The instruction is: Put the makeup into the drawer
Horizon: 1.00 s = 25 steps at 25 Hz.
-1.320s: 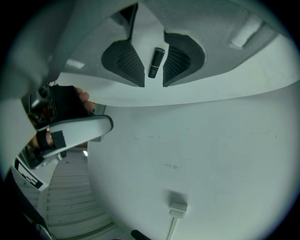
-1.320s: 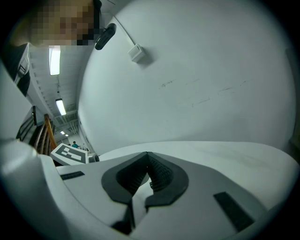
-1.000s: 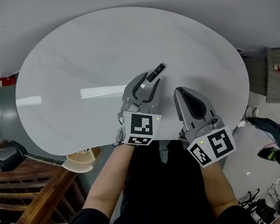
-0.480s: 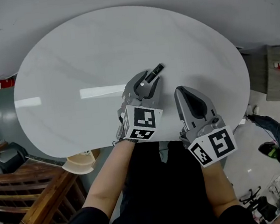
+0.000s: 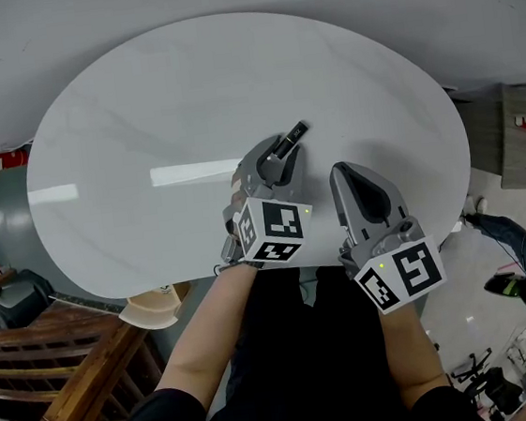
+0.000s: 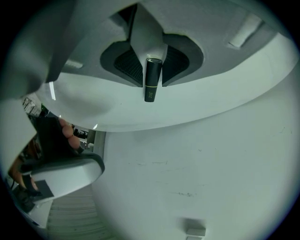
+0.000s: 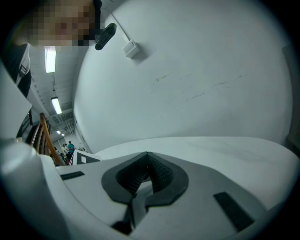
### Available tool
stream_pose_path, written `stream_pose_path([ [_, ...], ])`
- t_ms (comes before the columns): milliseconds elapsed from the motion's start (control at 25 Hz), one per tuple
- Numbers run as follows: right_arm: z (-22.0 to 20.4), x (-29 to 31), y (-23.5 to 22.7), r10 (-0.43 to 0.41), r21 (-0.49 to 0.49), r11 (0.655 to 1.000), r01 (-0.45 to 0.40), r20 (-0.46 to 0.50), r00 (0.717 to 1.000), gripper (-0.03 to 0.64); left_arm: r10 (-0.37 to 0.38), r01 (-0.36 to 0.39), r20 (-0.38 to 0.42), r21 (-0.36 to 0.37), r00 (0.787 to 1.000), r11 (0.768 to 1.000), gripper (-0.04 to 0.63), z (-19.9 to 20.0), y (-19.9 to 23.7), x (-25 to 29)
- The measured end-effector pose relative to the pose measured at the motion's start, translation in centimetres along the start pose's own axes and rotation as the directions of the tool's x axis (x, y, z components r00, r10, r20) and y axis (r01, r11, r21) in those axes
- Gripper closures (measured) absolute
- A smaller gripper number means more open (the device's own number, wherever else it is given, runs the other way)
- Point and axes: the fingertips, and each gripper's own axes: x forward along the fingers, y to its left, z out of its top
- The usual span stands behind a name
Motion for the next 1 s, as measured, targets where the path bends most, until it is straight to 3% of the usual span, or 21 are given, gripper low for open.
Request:
stream_pose_path([
  [160,0.1,-0.2,-0.1,-0.007,0.002,1.0,0.007,-0.002,1.0,0.601,0.027,-0.026,-0.012,0.023,1.0,0.999,0.489,-0.2,0.1,0.1],
  [600,0.9,-1.5,-0.1,-0.016,-0.002,1.0,0.016,0.0,1.0,0.601,0.015,-0.014,0.004,-0.046,1.0,0.999,0.492,0.5,-0.1,-1.3],
  [1000,2.8,-4.3,1.9,0.01,-0.026,1.0,-0.01,0.01,1.0,0.601,0.049,-0.045,0.044,-0.084,0.998,0.995,0.492,3.1,-1.1,-6.0],
])
